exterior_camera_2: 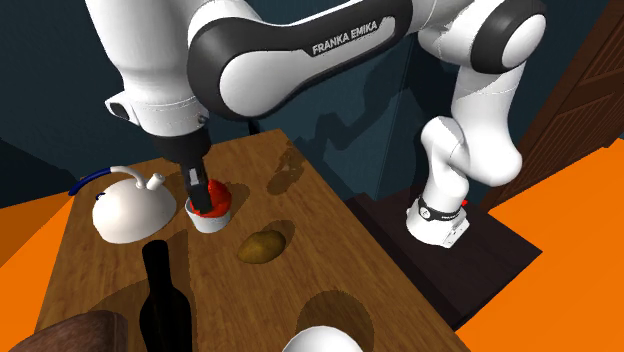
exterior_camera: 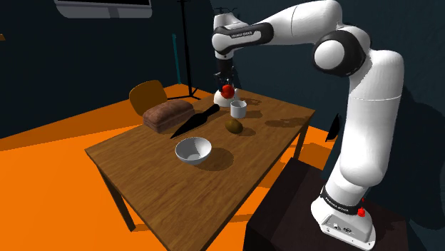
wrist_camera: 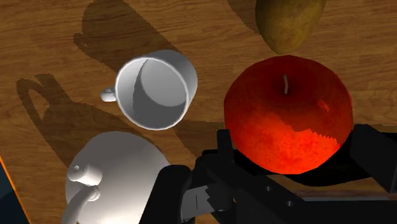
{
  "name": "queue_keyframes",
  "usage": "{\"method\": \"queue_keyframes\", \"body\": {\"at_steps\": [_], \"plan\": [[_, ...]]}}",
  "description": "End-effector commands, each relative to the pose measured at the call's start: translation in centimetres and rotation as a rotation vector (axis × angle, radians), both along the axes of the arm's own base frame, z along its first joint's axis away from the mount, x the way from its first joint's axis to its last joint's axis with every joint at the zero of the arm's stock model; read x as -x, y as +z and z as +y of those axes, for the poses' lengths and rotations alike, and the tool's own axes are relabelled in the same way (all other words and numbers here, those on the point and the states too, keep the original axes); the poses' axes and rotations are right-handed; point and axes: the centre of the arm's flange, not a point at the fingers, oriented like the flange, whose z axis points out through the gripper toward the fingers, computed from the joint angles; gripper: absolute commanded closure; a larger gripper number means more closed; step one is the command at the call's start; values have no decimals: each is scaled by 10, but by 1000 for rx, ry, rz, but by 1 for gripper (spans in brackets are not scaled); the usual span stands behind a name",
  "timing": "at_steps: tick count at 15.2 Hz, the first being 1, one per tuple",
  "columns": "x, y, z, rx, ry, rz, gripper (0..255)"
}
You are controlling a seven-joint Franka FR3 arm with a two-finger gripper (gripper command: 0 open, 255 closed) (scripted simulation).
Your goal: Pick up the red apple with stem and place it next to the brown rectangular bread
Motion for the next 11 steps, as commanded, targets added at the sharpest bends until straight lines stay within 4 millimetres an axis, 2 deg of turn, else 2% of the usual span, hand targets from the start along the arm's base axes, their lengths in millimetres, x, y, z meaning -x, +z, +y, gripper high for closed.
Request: {"method": "queue_keyframes", "body": {"at_steps": [1,4,11], "plan": [[-23,-1,16,-1,-1,0,255],[-55,-1,38,-1,-1,0,255],[-55,-38,38,-1,-1,0,255]]}}
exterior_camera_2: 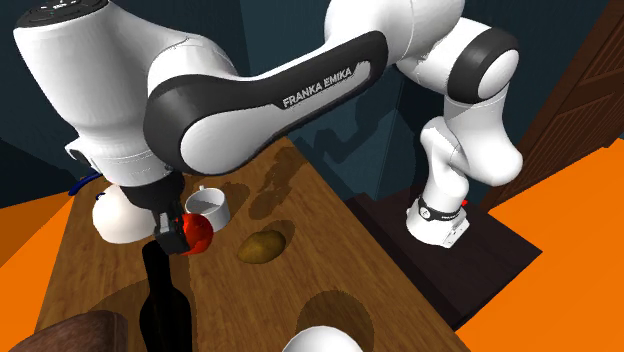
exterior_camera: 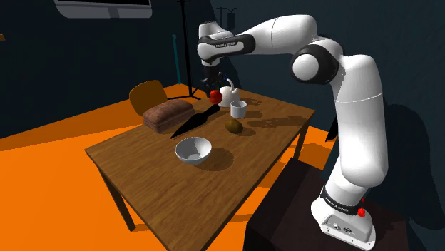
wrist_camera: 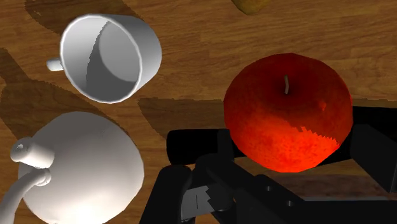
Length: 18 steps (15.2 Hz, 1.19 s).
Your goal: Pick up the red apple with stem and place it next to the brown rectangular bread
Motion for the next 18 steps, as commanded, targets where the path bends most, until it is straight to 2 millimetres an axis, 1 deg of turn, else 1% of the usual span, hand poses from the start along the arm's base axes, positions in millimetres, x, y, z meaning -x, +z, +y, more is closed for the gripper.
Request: {"method": "queue_keyframes", "body": {"at_steps": [1,18], "plan": [[0,-10,0,0,0,0,255],[0,-100,0,0,0,0,255]]}}
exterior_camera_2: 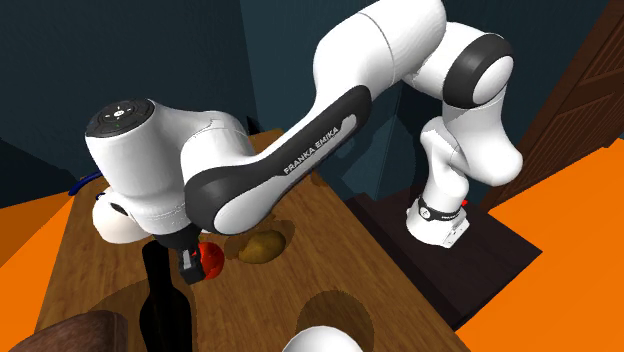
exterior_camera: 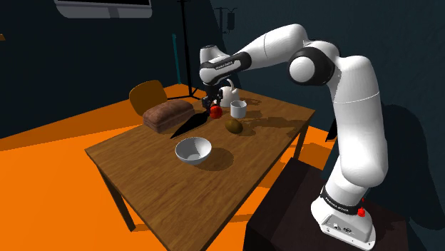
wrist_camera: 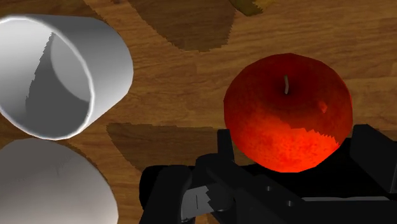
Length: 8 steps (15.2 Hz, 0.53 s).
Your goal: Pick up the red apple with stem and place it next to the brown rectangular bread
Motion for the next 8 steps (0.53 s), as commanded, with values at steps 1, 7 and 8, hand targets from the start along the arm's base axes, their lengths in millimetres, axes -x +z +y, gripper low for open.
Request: {"method": "queue_keyframes", "body": {"at_steps": [1,7,8], "plan": [[0,-10,0,0,0,-1,255],[0,-42,0,0,0,-1,255],[0,-45,0,0,0,-1,255]]}}
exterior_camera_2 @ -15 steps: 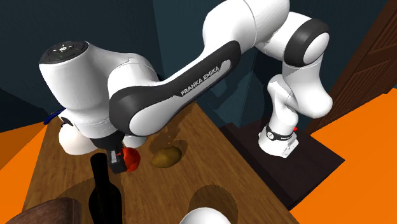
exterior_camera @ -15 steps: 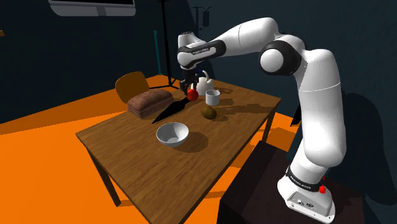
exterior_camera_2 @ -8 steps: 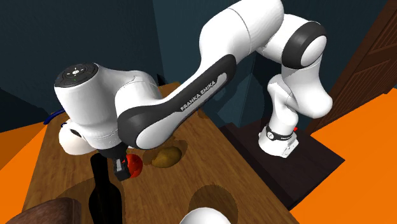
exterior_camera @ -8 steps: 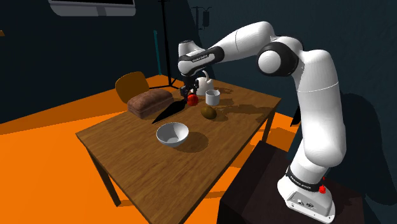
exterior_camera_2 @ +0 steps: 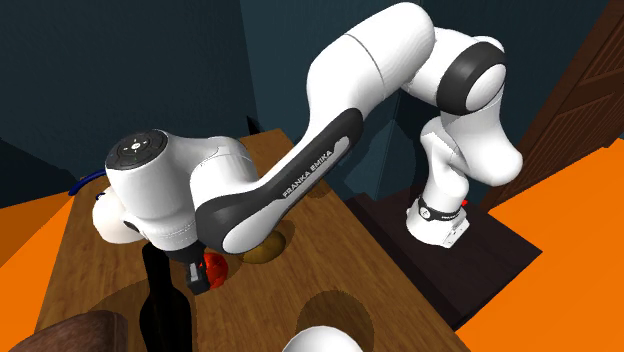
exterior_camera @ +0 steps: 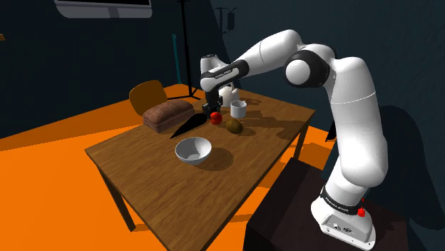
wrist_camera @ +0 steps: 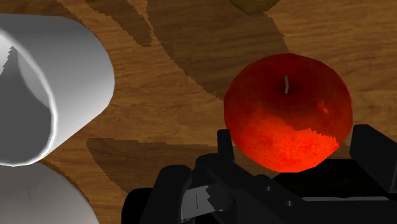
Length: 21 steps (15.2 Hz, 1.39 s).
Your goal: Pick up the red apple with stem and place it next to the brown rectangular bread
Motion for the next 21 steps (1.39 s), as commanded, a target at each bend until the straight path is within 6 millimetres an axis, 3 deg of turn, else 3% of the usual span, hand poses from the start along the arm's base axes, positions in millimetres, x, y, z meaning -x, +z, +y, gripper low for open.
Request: {"method": "queue_keyframes", "body": {"at_steps": [1,7,8,13,17,21], "plan": [[1,-3,1,0,0,-1,255],[1,-3,1,0,0,-1,255],[1,-3,1,0,0,-1,0],[1,-3,1,0,0,-1,0],[3,46,7,0,0,-1,0],[3,46,7,0,0,-1,0]]}}
